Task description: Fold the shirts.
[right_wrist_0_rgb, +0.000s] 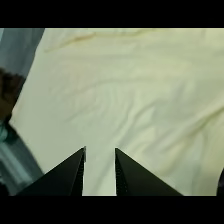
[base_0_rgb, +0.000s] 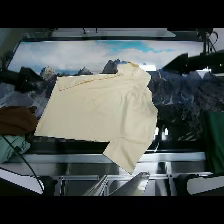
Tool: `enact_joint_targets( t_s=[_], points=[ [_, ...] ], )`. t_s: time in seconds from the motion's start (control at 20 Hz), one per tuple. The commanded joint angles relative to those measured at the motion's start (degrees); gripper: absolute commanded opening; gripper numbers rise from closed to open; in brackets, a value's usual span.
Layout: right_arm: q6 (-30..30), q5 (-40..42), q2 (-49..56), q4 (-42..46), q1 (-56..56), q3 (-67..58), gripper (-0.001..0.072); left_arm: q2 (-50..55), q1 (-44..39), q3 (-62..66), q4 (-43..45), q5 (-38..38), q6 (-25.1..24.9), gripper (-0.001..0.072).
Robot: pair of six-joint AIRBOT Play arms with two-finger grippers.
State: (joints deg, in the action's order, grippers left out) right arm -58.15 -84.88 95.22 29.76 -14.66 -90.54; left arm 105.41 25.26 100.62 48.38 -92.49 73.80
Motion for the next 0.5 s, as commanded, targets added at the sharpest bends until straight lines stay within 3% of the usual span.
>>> enact_joint_targets(
  t_s=[0.0,0.2,0.3,0.4,0.45],
  points=[
    [1.8,-6.2,-6.8,0.2,-1.7,19.3,0.0225,-5.9,3.7,-16.6,9.2,-2.0,1.7,0.0691],
    [5.0,0.3,-17.2,1.0,-3.3,42.1,0.0226,-9.2,6.6,-26.8,17.8,5.5,1.7,0.0692],
    [2.8,5.4,-21.1,6.8,-5.5,48.5,0.024,-9.2,7.2,-29.5,18.1,7.9,0.3,0.0692],
    [-4.3,9.3,-23.3,13.8,-8.7,52.5,0.055,-9.2,7.3,-31.5,18.0,10.1,-0.8,0.0692],
    [-8.4,10.5,-23.7,15.8,-10.0,54.1,0.0573,-9.2,7.3,-32.0,18.1,10.9,-1.6,0.0692]
  ],
)
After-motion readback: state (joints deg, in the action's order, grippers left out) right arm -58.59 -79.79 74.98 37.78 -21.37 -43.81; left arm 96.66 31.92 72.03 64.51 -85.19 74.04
